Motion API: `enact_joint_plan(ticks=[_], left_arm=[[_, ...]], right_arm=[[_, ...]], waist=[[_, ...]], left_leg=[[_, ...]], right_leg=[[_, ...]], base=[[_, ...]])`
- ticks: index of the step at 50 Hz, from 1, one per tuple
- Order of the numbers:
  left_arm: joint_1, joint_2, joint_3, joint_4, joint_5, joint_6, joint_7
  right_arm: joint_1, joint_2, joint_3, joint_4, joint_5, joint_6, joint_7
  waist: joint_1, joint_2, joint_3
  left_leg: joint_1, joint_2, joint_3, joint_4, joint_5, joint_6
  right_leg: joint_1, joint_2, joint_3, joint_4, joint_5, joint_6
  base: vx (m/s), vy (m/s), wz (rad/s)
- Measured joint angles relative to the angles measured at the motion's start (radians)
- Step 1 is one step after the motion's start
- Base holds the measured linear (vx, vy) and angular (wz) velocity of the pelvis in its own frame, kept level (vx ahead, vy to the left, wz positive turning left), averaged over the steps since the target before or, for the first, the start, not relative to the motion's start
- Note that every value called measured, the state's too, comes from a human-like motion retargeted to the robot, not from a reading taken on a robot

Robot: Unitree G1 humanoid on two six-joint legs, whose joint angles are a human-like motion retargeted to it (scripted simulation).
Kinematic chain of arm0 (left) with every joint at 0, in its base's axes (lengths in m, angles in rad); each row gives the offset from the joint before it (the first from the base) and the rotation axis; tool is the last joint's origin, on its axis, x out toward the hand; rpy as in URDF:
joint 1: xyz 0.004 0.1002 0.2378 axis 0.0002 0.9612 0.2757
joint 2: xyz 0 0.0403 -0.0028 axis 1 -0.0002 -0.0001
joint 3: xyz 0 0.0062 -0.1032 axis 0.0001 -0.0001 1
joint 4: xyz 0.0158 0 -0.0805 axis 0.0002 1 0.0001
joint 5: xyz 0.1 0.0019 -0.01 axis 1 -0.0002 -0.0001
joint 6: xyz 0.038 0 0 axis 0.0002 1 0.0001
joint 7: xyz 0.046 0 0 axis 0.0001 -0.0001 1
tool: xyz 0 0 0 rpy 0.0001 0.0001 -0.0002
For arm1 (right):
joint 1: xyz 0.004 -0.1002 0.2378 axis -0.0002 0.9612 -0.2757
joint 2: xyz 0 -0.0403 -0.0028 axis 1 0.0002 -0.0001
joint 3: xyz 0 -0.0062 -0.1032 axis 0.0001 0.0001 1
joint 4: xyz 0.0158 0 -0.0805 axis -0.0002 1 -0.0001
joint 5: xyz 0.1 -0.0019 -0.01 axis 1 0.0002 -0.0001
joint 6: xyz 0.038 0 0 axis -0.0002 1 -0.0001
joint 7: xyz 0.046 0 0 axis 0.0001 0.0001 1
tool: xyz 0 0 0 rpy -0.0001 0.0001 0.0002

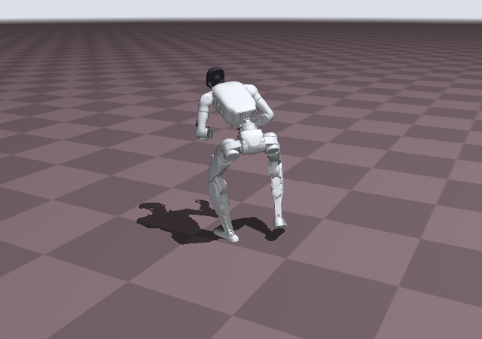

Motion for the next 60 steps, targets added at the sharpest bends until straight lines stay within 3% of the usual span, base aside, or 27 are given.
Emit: enact_joint_plan(ticks=[2,5,13,15,18,20,23,25,27,28,30,32,33,35,40,43,46,52,53,55,57,60], left_arm=[[-0.110,0.028,-0.031,-0.022,0.034,0.012,0.012],[-0.268,0.059,-0.069,-0.052,0.091,0.024,0.029],[-0.539,0.064,-0.081,-0.085,0.322,-0.029,0.233],[-0.547,0.046,-0.072,-0.091,0.347,-0.068,0.271],[-0.515,0.028,-0.061,-0.098,0.326,-0.088,0.282],[-0.458,0.019,-0.055,-0.100,0.262,-0.122,0.134],[-0.354,0.036,-0.036,-0.094,0.218,-0.120,0.105],[-0.279,0.065,-0.055,-0.068,0.222,-0.048,0.087],[-0.169,0.090,-0.007,-0.062,0.307,-0.109,0.410],[-0.115,0.091,-0.009,-0.064,0.352,-0.146,0.558],[0.024,0.067,0.014,-0.096,0.271,-0.350,0.688],[0.138,0.071,0.010,-0.099,0.105,-0.287,0.348],[0.193,0.071,0.018,-0.097,0.045,-0.184,0.197],[0.277,0.065,0.009,-0.091,0.027,-0.103,0.091],[0.452,0.054,0.052,-0.118,-0.020,-0.031,-0.087],[0.490,0.037,0.042,-0.116,0.003,0.034,-0.083],[0.506,0.035,0.059,-0.124,0.000,0.035,-0.101],[0.438,0.050,0.051,-0.083,0.037,0.064,-0.077],[0.403,0.066,0.045,-0.068,0.036,0.087,-0.079],[0.360,0.040,0.019,-0.066,0.046,0.062,-0.052],[0.279,0.070,-0.002,-0.046,0.028,0.105,-0.060],[0.176,0.064,-0.035,-0.052,0.027,0.113,-0.047]], right_arm=[[0.021,0.008,-0.002,0.007,0.007,-0.002,0.004],[0.035,0.013,-0.004,0.010,0.004,0.000,0.011],[0.020,-0.003,-0.031,0.010,-0.093,-0.019,-0.059],[0.019,-0.014,-0.041,0.004,-0.119,-0.021,-0.060],[0.002,-0.021,-0.050,0.001,-0.116,-0.015,-0.064],[-0.005,-0.018,-0.044,0.000,-0.109,-0.009,0.027],[-0.049,-0.015,-0.033,-0.010,-0.093,-0.028,0.017],[-0.117,0.018,0.021,0.007,-0.061,-0.037,-0.041],[-0.152,0.017,0.018,-0.009,-0.076,-0.157,-0.302],[-0.180,0.025,0.031,-0.016,-0.102,-0.232,-0.461],[-0.194,0.052,0.021,-0.054,-0.077,-0.379,-0.698],[-0.230,0.052,0.049,-0.046,-0.034,-0.307,-0.530],[-0.239,0.054,0.066,-0.040,0.018,-0.219,-0.352],[-0.291,0.034,0.064,-0.038,0.004,-0.167,-0.252],[-0.354,0.055,0.041,-0.032,0.018,-0.119,-0.088],[-0.380,0.039,0.047,-0.008,0.005,-0.070,-0.128],[-0.394,0.037,0.045,-0.014,-0.031,-0.055,-0.123],[-0.381,0.044,0.069,-0.023,-0.030,-0.046,-0.115],[-0.383,0.065,0.075,-0.023,0.005,-0.044,-0.125],[-0.337,0.038,0.066,-0.030,-0.019,-0.047,-0.095],[-0.321,0.070,0.066,-0.028,0.041,-0.022,-0.099],[-0.269,0.102,0.044,-0.038,0.053,-0.005,-0.067]], waist=[[-0.007,-0.004,0.000],[-0.026,-0.008,0.000],[-0.113,0.014,0.000],[-0.140,0.045,0.000],[-0.126,0.038,0.000],[-0.133,0.081,0.000],[-0.123,0.099,0.000],[-0.124,0.084,0.000],[-0.119,0.096,0.000],[-0.125,0.107,0.000],[-0.129,0.124,0.000],[-0.133,0.127,0.000],[-0.135,0.126,0.000],[-0.128,0.135,0.000],[-0.101,0.127,0.000],[-0.067,0.124,0.000],[-0.037,0.103,0.000],[0.007,0.035,0.000],[0.014,0.010,0.000],[0.016,0.022,0.000],[0.019,-0.012,0.000],[0.010,-0.027,0.000]], left_leg=[[0.003,-0.011,-0.027,0.013,-0.011,-0.010],[0.014,-0.038,-0.065,0.015,-0.020,-0.033],[0.047,-0.159,-0.173,0.002,-0.016,-0.081],[0.039,-0.189,-0.216,0.025,-0.017,-0.084],[0.051,-0.198,-0.213,0.042,-0.022,-0.076],[0.055,-0.193,-0.259,0.069,-0.032,-0.077],[0.041,-0.170,-0.277,0.117,-0.037,-0.081],[0.022,-0.155,-0.289,0.139,-0.014,-0.079],[-0.009,-0.134,-0.290,0.212,0.030,-0.109],[-0.032,-0.122,-0.290,0.241,0.066,-0.123],[-0.074,-0.078,-0.257,0.328,0.117,-0.135],[-0.097,-0.001,-0.166,0.380,0.126,-0.108],[-0.102,0.039,-0.111,0.391,0.113,-0.083],[-0.105,0.101,-0.006,0.365,0.084,-0.050],[-0.106,0.136,0.142,0.162,0.057,-0.028],[-0.044,0.135,0.276,-0.057,0.041,-0.008],[0.009,0.124,0.374,-0.228,0.072,-0.001],[0.019,0.091,0.309,-0.297,0.173,-0.033],[0.004,0.094,0.294,-0.274,0.169,-0.021],[0.000,0.079,0.254,-0.226,0.142,-0.035],[-0.018,0.068,0.222,-0.181,0.115,-0.004],[-0.035,0.038,0.157,-0.116,0.074,0.012]], right_leg=[[-0.024,0.023,-0.011,-0.096,-0.005,-0.018],[-0.026,0.060,-0.024,-0.303,-0.006,0.015],[0.058,0.195,0.214,-0.973,0.106,0.181],[0.089,0.196,0.261,-1.035,0.134,0.209],[0.098,0.207,0.305,-1.021,0.203,0.244],[0.116,0.191,0.245,-0.958,0.181,0.222],[0.090,0.183,0.197,-0.860,0.167,0.210],[0.080,0.186,0.176,-0.828,0.154,0.179],[0.066,0.186,0.160,-0.761,0.120,0.174],[0.067,0.181,0.143,-0.744,0.104,0.156],[0.066,0.165,0.110,-0.671,0.055,0.139],[0.073,0.148,0.075,-0.621,0.009,0.117],[0.075,0.138,0.057,-0.600,-0.012,0.107],[0.085,0.121,0.014,-0.585,-0.039,0.092],[0.104,0.085,-0.091,-0.517,-0.104,0.070],[0.147,0.069,-0.165,-0.530,-0.120,0.060],[0.177,0.058,-0.223,-0.510,-0.144,0.049],[0.200,0.005,-0.286,-0.395,-0.174,-0.019],[0.180,-0.015,-0.289,-0.349,-0.159,-0.048],[0.164,-0.086,-0.293,-0.224,-0.116,-0.063],[0.097,-0.142,-0.256,-0.102,-0.029,-0.101],[0.002,-0.144,-0.139,0.017,0.057,-0.077]], base=[[0.34,-0.01,0.70],[0.33,-0.04,0.95],[0.34,-0.16,1.47],[0.33,-0.27,1.63],[0.31,-0.32,0.93],[0.34,-0.33,0.89],[0.30,-0.35,0.63],[0.30,-0.36,0.55],[0.27,-0.32,0.52],[0.28,-0.30,0.76],[0.28,-0.28,0.84],[0.26,-0.27,0.86],[0.25,-0.26,0.95],[0.22,-0.25,1.02],[0.21,-0.20,0.91],[0.24,-0.13,0.83],[0.25,-0.07,0.59],[0.28,0.04,0.45],[0.30,0.11,0.60],[0.32,0.16,0.81],[0.32,0.15,0.88],[0.32,0.09,1.10]])
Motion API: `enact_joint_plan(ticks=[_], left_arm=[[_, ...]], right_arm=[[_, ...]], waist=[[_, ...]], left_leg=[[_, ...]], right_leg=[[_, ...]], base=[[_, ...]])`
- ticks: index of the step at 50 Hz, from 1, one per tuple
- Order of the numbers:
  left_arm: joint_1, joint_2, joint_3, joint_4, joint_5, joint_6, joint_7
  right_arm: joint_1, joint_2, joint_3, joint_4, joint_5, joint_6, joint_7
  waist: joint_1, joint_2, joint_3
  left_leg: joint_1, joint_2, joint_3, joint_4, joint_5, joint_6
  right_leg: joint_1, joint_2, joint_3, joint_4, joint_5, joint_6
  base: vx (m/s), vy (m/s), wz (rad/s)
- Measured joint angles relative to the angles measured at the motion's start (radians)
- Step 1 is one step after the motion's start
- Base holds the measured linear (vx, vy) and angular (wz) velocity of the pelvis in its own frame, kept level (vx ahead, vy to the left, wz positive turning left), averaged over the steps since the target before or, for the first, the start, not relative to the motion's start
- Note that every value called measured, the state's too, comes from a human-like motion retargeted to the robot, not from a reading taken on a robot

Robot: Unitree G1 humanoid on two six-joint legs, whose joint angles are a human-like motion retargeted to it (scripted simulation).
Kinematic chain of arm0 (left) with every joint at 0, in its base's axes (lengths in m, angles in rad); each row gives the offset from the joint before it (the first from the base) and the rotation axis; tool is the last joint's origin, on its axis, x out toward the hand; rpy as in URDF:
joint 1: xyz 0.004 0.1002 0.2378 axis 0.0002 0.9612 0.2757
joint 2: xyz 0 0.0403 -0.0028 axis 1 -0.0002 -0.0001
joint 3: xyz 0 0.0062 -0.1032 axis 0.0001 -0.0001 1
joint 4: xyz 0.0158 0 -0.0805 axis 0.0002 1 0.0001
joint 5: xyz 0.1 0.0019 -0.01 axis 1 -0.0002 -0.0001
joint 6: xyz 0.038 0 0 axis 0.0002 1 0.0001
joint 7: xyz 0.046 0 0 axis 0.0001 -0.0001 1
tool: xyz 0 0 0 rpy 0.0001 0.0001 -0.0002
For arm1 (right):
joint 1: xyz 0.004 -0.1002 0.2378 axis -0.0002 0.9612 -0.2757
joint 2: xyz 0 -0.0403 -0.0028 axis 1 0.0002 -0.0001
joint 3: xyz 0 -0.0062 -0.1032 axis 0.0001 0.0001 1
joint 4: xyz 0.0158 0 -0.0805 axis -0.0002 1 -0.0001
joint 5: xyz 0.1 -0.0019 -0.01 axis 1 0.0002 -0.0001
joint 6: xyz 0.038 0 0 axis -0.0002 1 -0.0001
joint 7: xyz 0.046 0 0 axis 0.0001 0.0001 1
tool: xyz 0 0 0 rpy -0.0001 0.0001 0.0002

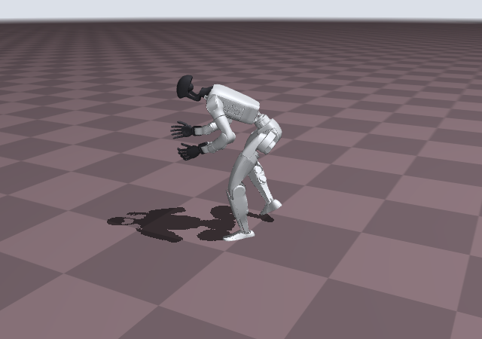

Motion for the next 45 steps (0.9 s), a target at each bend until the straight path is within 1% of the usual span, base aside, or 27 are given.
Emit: enact_joint_plan(ticks=[2,3,5,7,8,10,11,12,13,15,16,17,18,20,21,22,23,24,26,30,32,35,37,38,40,42,45], left_arm=[[-0.075,-0.037,-0.019,-0.014,0.032,-0.032,0.026],[-0.127,-0.036,-0.010,-0.020,0.023,-0.052,0.050],[-0.199,-0.075,0.009,-0.050,0.032,-0.144,0.095],[-0.297,-0.062,-0.002,-0.035,0.057,-0.117,0.118],[-0.337,-0.060,0.000,-0.035,0.076,-0.122,0.150],[-0.408,-0.070,0.001,-0.044,0.091,-0.131,0.140],[-0.439,-0.066,-0.019,-0.031,0.114,-0.085,0.108],[-0.467,-0.068,-0.022,-0.029,0.125,-0.072,0.100],[-0.489,-0.079,0.009,-0.051,0.112,-0.124,0.137],[-0.514,-0.099,0.042,-0.067,0.127,-0.150,0.143],[-0.537,-0.093,-0.007,-0.030,0.171,-0.063,0.096],[-0.555,-0.088,-0.031,-0.011,0.198,-0.015,0.073],[-0.563,-0.083,-0.008,-0.027,0.191,-0.043,0.100],[-0.565,-0.078,-0.023,-0.012,0.215,-0.016,0.078],[-0.560,-0.075,-0.017,-0.010,0.218,-0.019,0.079],[-0.549,-0.074,-0.004,-0.013,0.222,-0.034,0.085],[-0.526,-0.080,0.022,-0.026,0.227,-0.073,0.104],[-0.504,-0.081,0.033,-0.026,0.233,-0.088,0.107],[-0.464,-0.075,0.043,-0.019,0.236,-0.093,0.109],[-0.349,-0.052,0.060,-0.009,0.218,-0.083,0.105],[-0.275,-0.042,0.074,-0.011,0.196,-0.073,0.096],[-0.156,-0.037,0.088,-0.008,0.152,-0.053,0.067],[-0.079,-0.043,0.101,-0.012,0.121,-0.043,0.054],[-0.040,-0.048,0.106,-0.012,0.107,-0.041,0.042],[0.047,-0.055,0.139,-0.022,0.042,-0.086,0.019],[0.110,-0.062,0.148,-0.020,0.041,-0.082,0.005],[0.207,-0.077,0.179,-0.032,0.003,-0.090,-0.016]], right_arm=[[0.053,-0.046,-0.031,-0.019,-0.042,0.006,0.046],[0.058,-0.052,-0.059,-0.034,-0.029,0.030,0.061],[0.127,-0.121,-0.134,-0.083,-0.079,0.042,0.129],[0.101,-0.089,-0.122,-0.084,-0.057,0.084,0.123],[0.095,-0.087,-0.121,-0.086,-0.065,0.085,0.113],[0.087,-0.090,-0.116,-0.090,-0.082,0.099,0.140],[0.073,-0.069,-0.086,-0.078,-0.073,0.097,0.130],[0.066,-0.064,-0.075,-0.074,-0.077,0.098,0.128],[0.073,-0.090,-0.105,-0.088,-0.105,0.109,0.142],[0.104,-0.131,-0.135,-0.107,-0.153,0.118,0.172],[0.082,-0.081,-0.080,-0.082,-0.125,0.119,0.143],[0.066,-0.051,-0.050,-0.066,-0.114,0.121,0.125],[0.064,-0.058,-0.066,-0.066,-0.135,0.126,0.128],[0.057,-0.032,-0.040,-0.050,-0.138,0.121,0.120],[0.055,-0.029,-0.038,-0.044,-0.145,0.117,0.119],[0.058,-0.037,-0.040,-0.042,-0.160,0.109,0.121],[0.072,-0.068,-0.050,-0.049,-0.195,0.091,0.126],[0.077,-0.077,-0.049,-0.050,-0.206,0.078,0.128],[0.074,-0.081,-0.044,-0.052,-0.199,0.059,0.127],[0.053,-0.088,-0.031,-0.060,-0.169,0.026,0.130],[0.040,-0.097,-0.026,-0.072,-0.150,0.013,0.132],[0.027,-0.101,-0.007,-0.085,-0.115,0.001,0.133],[0.017,-0.112,0.000,-0.092,-0.096,-0.006,0.128],[0.013,-0.112,0.008,-0.091,-0.088,-0.008,0.130],[0.013,-0.099,0.005,-0.096,-0.057,-0.035,0.122],[0.004,-0.113,0.017,-0.088,-0.063,-0.040,0.118],[-0.004,-0.119,0.016,-0.083,-0.054,-0.047,0.110]], waist=[[0.004,0.042,0.000],[0.006,0.042,0.000],[0.008,0.104,0.000],[0.004,0.073,0.000],[-0.002,0.071,0.000],[-0.017,0.071,0.000],[-0.026,0.053,0.000],[-0.037,0.048,0.000],[-0.050,0.065,0.000],[-0.072,0.100,0.000],[-0.089,0.064,0.000],[-0.107,0.041,0.000],[-0.127,0.043,0.000],[-0.157,0.031,0.000],[-0.167,0.029,0.000],[-0.175,0.038,0.000],[-0.178,0.070,0.000],[-0.173,0.082,0.000],[-0.156,0.095,0.000],[-0.133,0.122,0.000],[-0.135,0.142,0.000],[-0.133,0.148,0.000],[-0.138,0.161,0.000],[-0.135,0.155,0.000],[-0.134,0.143,0.000],[-0.121,0.138,0.000],[-0.099,0.121,0.000]], left_leg=[[-0.013,-0.022,-0.059,0.029,-0.017,-0.016],[-0.042,-0.027,-0.085,0.050,-0.023,-0.016],[-0.059,-0.050,-0.140,0.091,-0.046,-0.053],[-0.069,-0.058,-0.168,0.072,-0.040,-0.054],[-0.066,-0.067,-0.183,0.066,-0.040,-0.062],[-0.059,-0.086,-0.215,0.055,-0.040,-0.076],[-0.035,-0.096,-0.225,0.033,-0.035,-0.070],[-0.024,-0.108,-0.238,0.024,-0.034,-0.072],[-0.037,-0.124,-0.257,0.040,-0.041,-0.088],[-0.024,-0.160,-0.294,0.055,-0.053,-0.109],[0.008,-0.175,-0.301,0.026,-0.047,-0.089],[0.027,-0.192,-0.311,0.010,-0.045,-0.079],[0.022,-0.211,-0.325,0.022,-0.051,-0.089],[0.054,-0.241,-0.349,0.015,-0.061,-0.079],[0.061,-0.250,-0.360,0.020,-0.068,-0.078],[0.066,-0.257,-0.375,0.030,-0.076,-0.080],[0.064,-0.259,-0.396,0.049,-0.085,-0.092],[0.075,-0.253,-0.408,0.056,-0.098,-0.096],[0.087,-0.229,-0.428,0.073,-0.123,-0.098],[0.071,-0.175,-0.469,0.167,-0.134,-0.099],[0.012,-0.153,-0.491,0.281,-0.094,-0.099],[-0.051,-0.102,-0.455,0.425,-0.007,-0.090],[-0.095,-0.051,-0.397,0.494,0.012,-0.068],[-0.098,-0.023,-0.354,0.507,0.001,-0.052],[-0.095,0.016,-0.282,0.506,-0.034,-0.032],[-0.097,0.016,-0.236,0.427,-0.035,-0.049],[-0.092,-0.009,-0.201,0.260,-0.003,-0.087]], right_leg=[[-0.040,0.070,0.079,0.000,-0.008,0.064],[-0.081,0.109,0.113,-0.013,-0.016,0.086],[-0.102,0.149,0.148,-0.060,-0.039,0.142],[-0.133,0.195,0.157,-0.188,-0.021,0.139],[-0.136,0.214,0.161,-0.258,-0.017,0.147],[-0.129,0.248,0.170,-0.415,-0.007,0.168],[-0.105,0.269,0.180,-0.517,0.010,0.163],[-0.090,0.285,0.191,-0.610,0.023,0.170],[-0.093,0.288,0.203,-0.684,0.031,0.199],[-0.061,0.295,0.240,-0.836,0.044,0.240],[-0.023,0.306,0.273,-0.941,0.067,0.226],[0.004,0.313,0.304,-1.027,0.087,0.226],[0.008,0.308,0.332,-1.074,0.100,0.252],[0.051,0.304,0.381,-1.145,0.145,0.266],[0.063,0.300,0.389,-1.151,0.180,0.277],[0.073,0.296,0.389,-1.147,0.210,0.289],[0.079,0.290,0.371,-1.124,0.230,0.305],[0.083,0.291,0.356,-1.097,0.236,0.310],[0.072,0.301,0.327,-1.021,0.218,0.311],[0.038,0.325,0.285,-0.846,0.125,0.295],[0.020,0.323,0.258,-0.760,0.075,0.266],[0.025,0.309,0.224,-0.662,-0.001,0.210],[0.032,0.287,0.186,-0.599,-0.059,0.176],[0.041,0.281,0.175,-0.575,-0.086,0.163],[0.065,0.266,0.149,-0.523,-0.138,0.149],[0.087,0.255,0.121,-0.507,-0.165,0.140],[0.124,0.240,0.080,-0.481,-0.203,0.132]], base=[[0.29,-0.01,1.23],[0.27,-0.04,1.17],[0.29,-0.03,1.16],[0.26,-0.10,0.77],[0.27,-0.11,0.84],[0.29,-0.12,0.99],[0.30,-0.16,1.05],[0.31,-0.15,1.23],[0.33,-0.13,1.48],[0.36,-0.18,1.64],[0.36,-0.28,1.56],[0.35,-0.30,1.58],[0.37,-0.28,1.63],[0.40,-0.31,1.50],[0.39,-0.33,1.26],[0.36,-0.31,1.13],[0.37,-0.33,0.86],[0.40,-0.35,0.50],[0.38,-0.38,0.18],[0.36,-0.37,0.24],[0.35,-0.34,0.53],[0.36,-0.31,0.67],[0.32,-0.28,0.86],[0.34,-0.27,0.71],[0.34,-0.24,0.63],[0.31,-0.21,0.63],[0.31,-0.17,0.53]])
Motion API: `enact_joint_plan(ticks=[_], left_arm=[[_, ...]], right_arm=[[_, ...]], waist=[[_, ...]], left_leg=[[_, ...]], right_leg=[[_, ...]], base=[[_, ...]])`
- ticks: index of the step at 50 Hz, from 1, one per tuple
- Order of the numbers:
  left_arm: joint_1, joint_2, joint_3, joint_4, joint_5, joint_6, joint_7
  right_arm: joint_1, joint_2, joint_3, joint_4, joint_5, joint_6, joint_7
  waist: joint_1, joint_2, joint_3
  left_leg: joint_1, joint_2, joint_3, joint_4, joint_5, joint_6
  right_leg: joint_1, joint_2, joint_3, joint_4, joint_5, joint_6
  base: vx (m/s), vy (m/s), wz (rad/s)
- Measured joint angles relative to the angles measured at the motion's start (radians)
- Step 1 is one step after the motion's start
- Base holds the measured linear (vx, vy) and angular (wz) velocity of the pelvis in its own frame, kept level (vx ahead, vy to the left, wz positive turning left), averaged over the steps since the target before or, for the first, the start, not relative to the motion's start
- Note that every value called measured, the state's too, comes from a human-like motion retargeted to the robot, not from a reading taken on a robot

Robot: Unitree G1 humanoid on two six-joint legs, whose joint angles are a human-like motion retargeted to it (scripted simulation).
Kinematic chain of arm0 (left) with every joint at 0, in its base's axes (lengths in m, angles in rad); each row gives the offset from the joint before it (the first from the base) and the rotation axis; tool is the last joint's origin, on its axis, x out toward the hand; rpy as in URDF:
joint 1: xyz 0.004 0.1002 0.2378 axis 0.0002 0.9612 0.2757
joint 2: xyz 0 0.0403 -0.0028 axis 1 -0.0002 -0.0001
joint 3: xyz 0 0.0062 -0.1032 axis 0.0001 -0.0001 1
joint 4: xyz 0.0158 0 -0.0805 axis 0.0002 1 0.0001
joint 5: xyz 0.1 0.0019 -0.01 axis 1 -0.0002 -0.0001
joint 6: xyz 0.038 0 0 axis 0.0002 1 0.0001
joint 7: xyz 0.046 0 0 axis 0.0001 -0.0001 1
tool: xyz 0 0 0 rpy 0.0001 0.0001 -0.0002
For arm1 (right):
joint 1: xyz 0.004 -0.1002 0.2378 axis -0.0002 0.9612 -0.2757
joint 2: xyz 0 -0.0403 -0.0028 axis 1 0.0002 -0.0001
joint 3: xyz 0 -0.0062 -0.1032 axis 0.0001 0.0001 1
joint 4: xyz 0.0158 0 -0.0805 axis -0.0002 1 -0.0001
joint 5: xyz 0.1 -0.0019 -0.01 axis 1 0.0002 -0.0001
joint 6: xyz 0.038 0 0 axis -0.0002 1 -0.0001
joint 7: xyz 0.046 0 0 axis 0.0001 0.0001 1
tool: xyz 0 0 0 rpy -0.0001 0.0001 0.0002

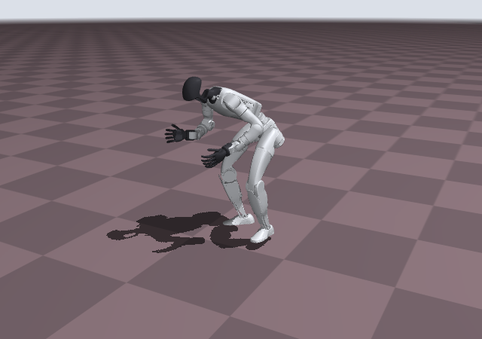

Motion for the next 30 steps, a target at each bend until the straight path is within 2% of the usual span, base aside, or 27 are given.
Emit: enact_joint_plan(ticks=[5,8,10,12,15,18,20,22,23,27,30], left_arm=[[0.093,-0.007,0.019,-0.017,0.029,0.076,-0.001],[0.135,-0.006,0.065,-0.049,-0.045,-0.006,-0.013],[0.149,-0.004,0.074,-0.049,-0.029,-0.061,-0.010],[0.129,0.002,0.063,-0.039,-0.039,-0.051,0.004],[0.065,0.008,0.029,-0.024,-0.036,-0.069,0.024],[-0.049,0.018,-0.029,0.002,-0.021,-0.062,0.051],[-0.143,0.031,-0.068,0.012,-0.011,-0.059,0.069],[-0.243,0.052,-0.113,0.024,0.010,-0.084,0.073],[-0.309,0.059,-0.126,0.026,0.011,-0.075,0.089],[-0.551,0.085,-0.191,0.037,0.053,-0.047,0.114],[-0.714,0.094,-0.222,0.042,0.082,-0.068,0.148]], right_arm=[[-0.037,-0.016,0.025,0.020,-0.037,0.052,-0.009],[-0.027,-0.021,-0.014,-0.005,-0.017,0.010,-0.010],[-0.005,-0.009,-0.018,-0.020,-0.012,-0.046,-0.012],[0.011,-0.003,-0.027,-0.016,-0.004,-0.029,-0.017],[0.057,0.009,-0.043,-0.025,0.014,-0.042,-0.023],[0.115,0.022,-0.060,-0.031,0.033,-0.033,-0.014],[0.149,0.032,-0.071,-0.037,0.056,-0.030,-0.004],[0.172,0.070,-0.047,-0.036,0.075,-0.068,-0.010],[0.175,0.059,-0.066,-0.042,0.087,-0.054,0.005],[0.168,0.060,-0.057,-0.057,0.110,-0.034,0.031],[0.155,0.039,-0.058,-0.070,0.102,-0.029,0.041]], waist=[[0.055,-0.035,0.000],[0.077,-0.059,0.000],[0.093,-0.080,0.000],[0.112,-0.094,0.000],[0.120,-0.107,0.000],[0.124,-0.116,0.000],[0.125,-0.120,0.000],[0.135,-0.140,0.000],[0.129,-0.131,0.000],[0.105,-0.127,0.000],[0.080,-0.114,0.000]], left_leg=[[0.054,-0.009,0.099,-0.363,0.038,-0.010],[0.063,-0.035,0.098,-0.474,0.081,-0.016],[0.057,-0.036,0.084,-0.440,0.108,0.001],[0.089,-0.041,0.081,-0.501,0.153,-0.033],[0.075,-0.048,0.058,-0.441,0.149,-0.033],[0.058,-0.065,0.023,-0.362,0.107,-0.022],[0.048,-0.074,-0.001,-0.310,0.074,-0.011],[0.055,-0.061,-0.016,-0.249,0.034,0.010],[0.037,-0.070,-0.034,-0.242,0.026,-0.002],[0.033,-0.083,-0.072,-0.223,-0.001,-0.015],[0.032,-0.095,-0.100,-0.206,-0.015,-0.032]], right_leg=[[0.054,0.003,-0.064,-0.011,-0.025,-0.006],[0.051,-0.017,-0.083,0.051,-0.060,0.000],[0.059,-0.031,-0.086,0.092,-0.075,-0.008],[0.058,-0.037,-0.100,0.125,-0.055,-0.027],[0.026,-0.088,-0.098,0.242,0.001,-0.053],[-0.042,-0.127,-0.045,0.382,0.096,-0.061],[-0.086,-0.123,0.001,0.443,0.127,-0.053],[-0.095,-0.084,0.037,0.430,0.105,-0.042],[-0.124,-0.081,0.039,0.429,0.090,-0.038],[-0.167,-0.043,0.039,0.271,0.090,-0.020],[-0.189,-0.006,0.050,0.096,0.118,0.009]], base=[[0.29,-0.07,0.25],[0.30,0.05,0.18],[0.37,0.11,0.00],[0.34,0.12,-0.01],[0.36,0.18,0.30],[0.36,0.18,0.40],[0.36,0.13,0.27],[0.36,0.08,0.07],[0.23,0.05,0.43],[0.24,0.02,0.41],[0.25,-0.02,0.46]])
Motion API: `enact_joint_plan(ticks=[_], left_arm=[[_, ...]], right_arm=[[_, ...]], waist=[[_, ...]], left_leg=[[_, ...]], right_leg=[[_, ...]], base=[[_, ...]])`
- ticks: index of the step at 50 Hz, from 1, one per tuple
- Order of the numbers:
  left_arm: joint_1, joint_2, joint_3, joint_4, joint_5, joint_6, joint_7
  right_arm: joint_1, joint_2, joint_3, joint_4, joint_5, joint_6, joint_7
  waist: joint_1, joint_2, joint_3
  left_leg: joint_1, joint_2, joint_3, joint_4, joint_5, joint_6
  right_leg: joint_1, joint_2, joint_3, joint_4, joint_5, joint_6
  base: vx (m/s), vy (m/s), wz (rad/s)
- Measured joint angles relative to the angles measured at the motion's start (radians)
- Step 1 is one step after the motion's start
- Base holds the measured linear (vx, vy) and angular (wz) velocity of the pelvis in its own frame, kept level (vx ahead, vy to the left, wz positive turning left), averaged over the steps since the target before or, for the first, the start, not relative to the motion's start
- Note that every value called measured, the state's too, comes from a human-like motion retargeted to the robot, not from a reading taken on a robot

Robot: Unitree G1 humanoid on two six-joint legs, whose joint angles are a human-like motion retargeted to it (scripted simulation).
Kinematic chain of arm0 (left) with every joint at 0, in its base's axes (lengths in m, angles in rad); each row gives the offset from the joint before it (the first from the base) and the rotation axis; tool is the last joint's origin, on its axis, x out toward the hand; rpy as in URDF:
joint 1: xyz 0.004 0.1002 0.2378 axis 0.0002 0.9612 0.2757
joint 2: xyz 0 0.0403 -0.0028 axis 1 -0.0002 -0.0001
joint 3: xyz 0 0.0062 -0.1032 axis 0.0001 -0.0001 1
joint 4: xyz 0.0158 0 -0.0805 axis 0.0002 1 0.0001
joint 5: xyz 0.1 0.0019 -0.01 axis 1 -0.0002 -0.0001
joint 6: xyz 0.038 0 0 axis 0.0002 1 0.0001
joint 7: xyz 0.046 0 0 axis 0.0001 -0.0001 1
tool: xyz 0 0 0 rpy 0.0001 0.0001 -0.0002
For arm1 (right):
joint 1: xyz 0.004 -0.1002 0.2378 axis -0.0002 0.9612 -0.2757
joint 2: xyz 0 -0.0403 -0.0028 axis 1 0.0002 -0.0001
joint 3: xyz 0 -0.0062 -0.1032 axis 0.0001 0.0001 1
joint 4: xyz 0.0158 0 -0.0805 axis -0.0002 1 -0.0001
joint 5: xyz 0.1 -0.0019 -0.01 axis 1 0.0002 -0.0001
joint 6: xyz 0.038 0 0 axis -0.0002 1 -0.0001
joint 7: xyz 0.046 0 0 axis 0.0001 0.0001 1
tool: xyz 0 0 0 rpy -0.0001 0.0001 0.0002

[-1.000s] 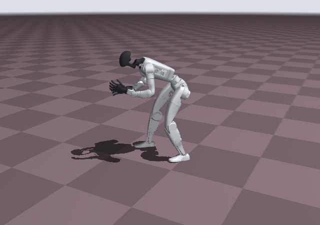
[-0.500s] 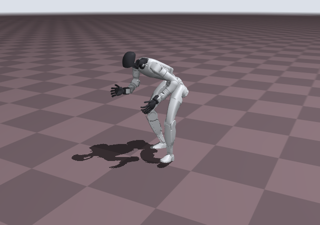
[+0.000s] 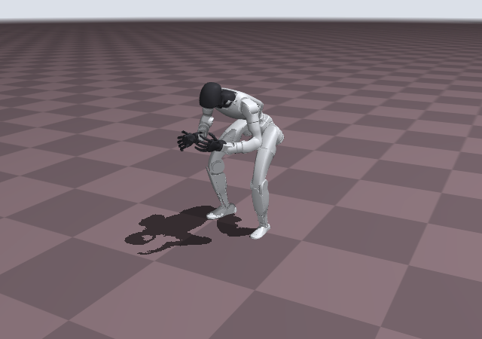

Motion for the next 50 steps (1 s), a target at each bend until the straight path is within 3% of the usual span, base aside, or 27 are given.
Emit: enact_joint_plan(ticks=[5,9,15,17,22,25,29,30,33,45,50], left_arm=[[-0.184,0.001,-0.026,0.001,0.023,0.024,-0.005],[-0.236,-0.022,-0.024,0.004,0.021,0.002,-0.016],[-0.140,-0.042,-0.018,0.016,0.020,-0.012,-0.053],[-0.069,-0.045,0.009,0.012,0.001,-0.063,-0.036],[0.153,-0.035,0.025,0.030,-0.042,-0.069,-0.061],[0.288,-0.041,0.034,0.037,-0.073,-0.017,-0.111],[0.464,-0.056,0.073,0.027,-0.133,-0.001,-0.178],[0.499,-0.057,0.073,0.029,-0.129,0.029,-0.203],[0.606,-0.064,0.103,0.015,-0.166,0.009,-0.219],[0.826,-0.064,0.215,-0.030,-0.210,-0.018,-0.231],[0.781,-0.064,0.213,-0.016,-0.193,-0.036,-0.214]], right_arm=[[-0.025,-0.033,0.001,-0.010,-0.038,0.056,0.023],[-0.026,-0.048,-0.012,-0.013,-0.085,0.087,0.027],[-0.032,-0.038,0.006,0.005,-0.139,0.097,0.012],[-0.030,-0.045,-0.013,-0.002,-0.139,0.070,0.012],[-0.052,-0.011,0.022,0.003,-0.098,0.015,-0.017],[-0.074,-0.001,0.060,0.010,-0.080,0.014,-0.025],[-0.091,-0.009,0.074,0.010,-0.057,0.004,-0.013],[-0.105,-0.005,0.091,0.016,-0.060,0.008,-0.012],[-0.121,-0.013,0.095,0.018,-0.059,-0.007,-0.021],[-0.165,-0.013,0.109,0.027,-0.114,-0.013,-0.052],[-0.102,0.030,0.093,0.033,-0.085,-0.052,-0.051]], waist=[[-0.053,0.016,0.000],[-0.100,0.037,0.000],[-0.156,0.068,0.000],[-0.148,0.095,0.000],[-0.124,0.112,0.000],[-0.118,0.119,0.000],[-0.100,0.128,0.000],[-0.096,0.124,0.000],[-0.076,0.125,0.000],[0.016,0.068,0.000],[0.030,0.025,0.000]], left_leg=[[0.016,-0.030,-0.029,0.007,-0.017,-0.016],[0.030,-0.068,-0.051,0.025,-0.032,-0.016],[0.069,-0.109,-0.073,0.047,-0.042,0.007],[0.058,-0.093,-0.093,0.101,-0.051,0.004],[0.045,-0.042,-0.122,0.235,0.018,-0.001],[0.002,-0.012,-0.118,0.338,0.106,0.009],[-0.042,0.026,-0.083,0.403,0.089,0.039],[-0.050,0.033,-0.070,0.386,0.078,0.047],[-0.058,0.044,-0.030,0.285,0.065,0.052],[-0.007,0.046,0.077,-0.350,0.179,0.024],[0.009,0.053,0.052,-0.322,0.241,0.016]], right_leg=[[0.003,0.033,0.020,-0.355,0.096,0.038],[0.045,0.038,0.064,-0.607,0.171,0.102],[0.134,0.017,0.092,-0.718,0.324,0.155],[0.119,0.019,0.080,-0.645,0.313,0.168],[0.109,0.043,0.082,-0.481,0.213,0.128],[0.113,0.045,0.078,-0.414,0.162,0.079],[0.112,0.045,0.073,-0.315,0.084,0.055],[0.113,0.048,0.072,-0.307,0.073,0.048],[0.118,0.051,0.062,-0.258,0.025,0.045],[0.147,0.078,0.036,-0.153,-0.107,0.057],[0.189,0.076,0.028,-0.122,-0.158,0.040]], base=[[0.27,-0.08,0.64],[0.31,-0.16,0.98],[0.33,-0.28,0.93],[0.30,-0.33,0.26],[0.33,-0.35,0.02],[0.31,-0.29,0.19],[0.28,-0.22,0.09],[0.25,-0.18,0.05],[0.24,-0.14,0.02],[0.26,0.00,-0.19],[0.36,0.17,-0.27]])
